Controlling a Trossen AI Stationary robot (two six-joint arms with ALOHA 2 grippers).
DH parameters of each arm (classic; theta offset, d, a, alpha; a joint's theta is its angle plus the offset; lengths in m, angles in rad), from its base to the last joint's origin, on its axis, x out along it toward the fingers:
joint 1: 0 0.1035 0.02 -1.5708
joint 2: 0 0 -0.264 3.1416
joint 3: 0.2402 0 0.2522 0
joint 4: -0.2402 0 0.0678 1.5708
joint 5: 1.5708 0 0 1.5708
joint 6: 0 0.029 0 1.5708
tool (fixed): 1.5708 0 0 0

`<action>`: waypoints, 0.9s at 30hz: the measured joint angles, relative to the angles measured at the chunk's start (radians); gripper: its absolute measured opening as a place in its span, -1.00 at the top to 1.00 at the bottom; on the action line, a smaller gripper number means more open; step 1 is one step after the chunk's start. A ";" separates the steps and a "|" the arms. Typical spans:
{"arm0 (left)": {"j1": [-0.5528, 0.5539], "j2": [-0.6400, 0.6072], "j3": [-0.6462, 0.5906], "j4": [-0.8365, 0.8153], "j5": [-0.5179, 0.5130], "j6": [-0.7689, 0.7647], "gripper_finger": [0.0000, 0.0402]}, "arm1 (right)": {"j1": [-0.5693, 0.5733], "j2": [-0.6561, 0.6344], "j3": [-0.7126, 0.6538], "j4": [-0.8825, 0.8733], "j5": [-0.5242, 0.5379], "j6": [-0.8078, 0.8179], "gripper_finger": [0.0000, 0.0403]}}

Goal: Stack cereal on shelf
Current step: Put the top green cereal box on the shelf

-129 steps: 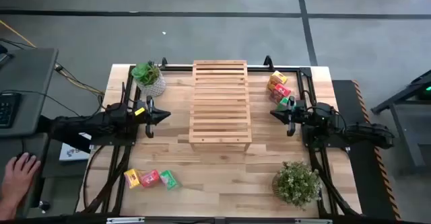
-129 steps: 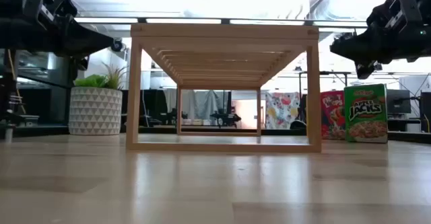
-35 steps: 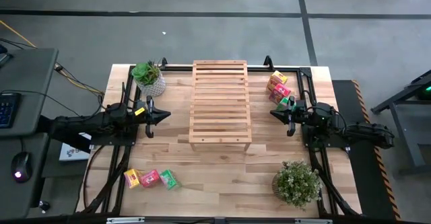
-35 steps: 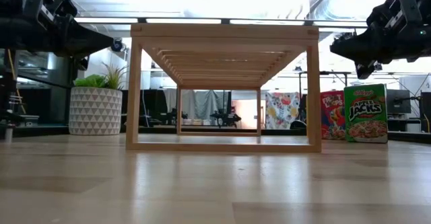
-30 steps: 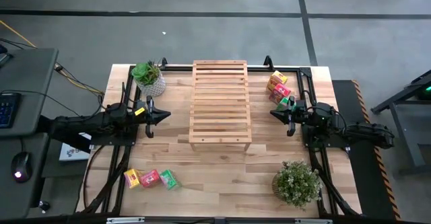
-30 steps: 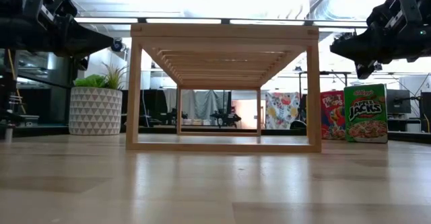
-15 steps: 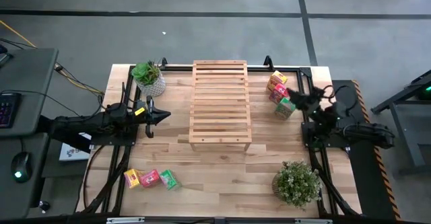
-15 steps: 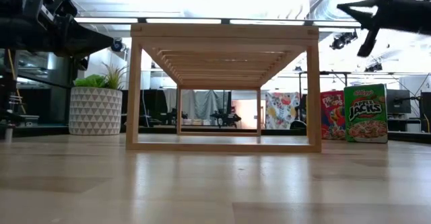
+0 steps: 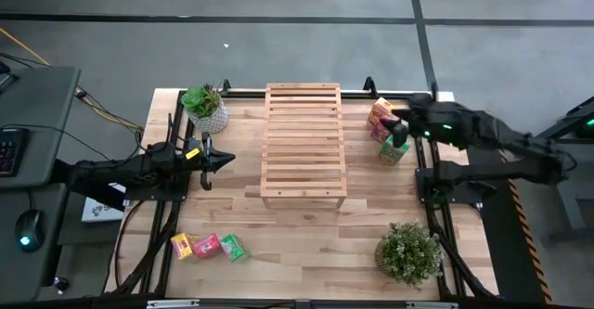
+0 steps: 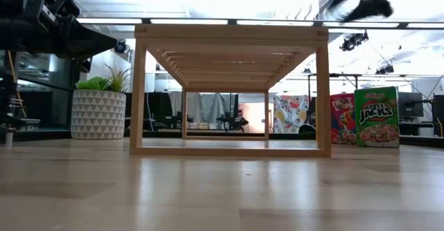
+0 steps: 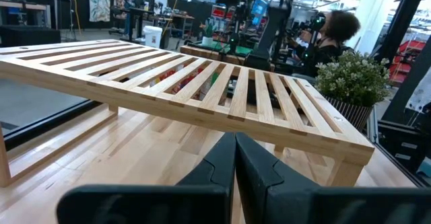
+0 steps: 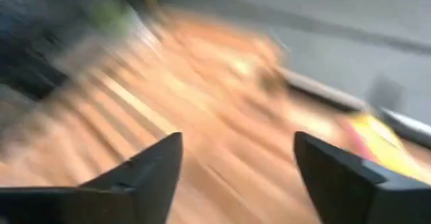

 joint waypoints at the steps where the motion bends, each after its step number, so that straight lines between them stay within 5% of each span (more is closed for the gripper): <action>1: 0.000 0.000 0.000 0.000 0.000 0.000 0.98 | -0.004 0.056 0.057 -0.147 0.005 0.027 -0.53; 4: 0.000 0.000 0.000 0.000 0.000 0.000 0.98 | -0.018 0.202 0.158 -0.465 -0.044 0.107 -0.67; 8: 0.000 0.000 0.000 0.000 0.000 0.000 0.98 | -0.023 0.301 0.146 -0.599 -0.115 0.081 -0.73; 27: 0.000 0.000 0.000 0.000 0.000 0.000 0.98 | -0.169 0.336 -0.159 -0.301 -0.198 -0.142 -0.74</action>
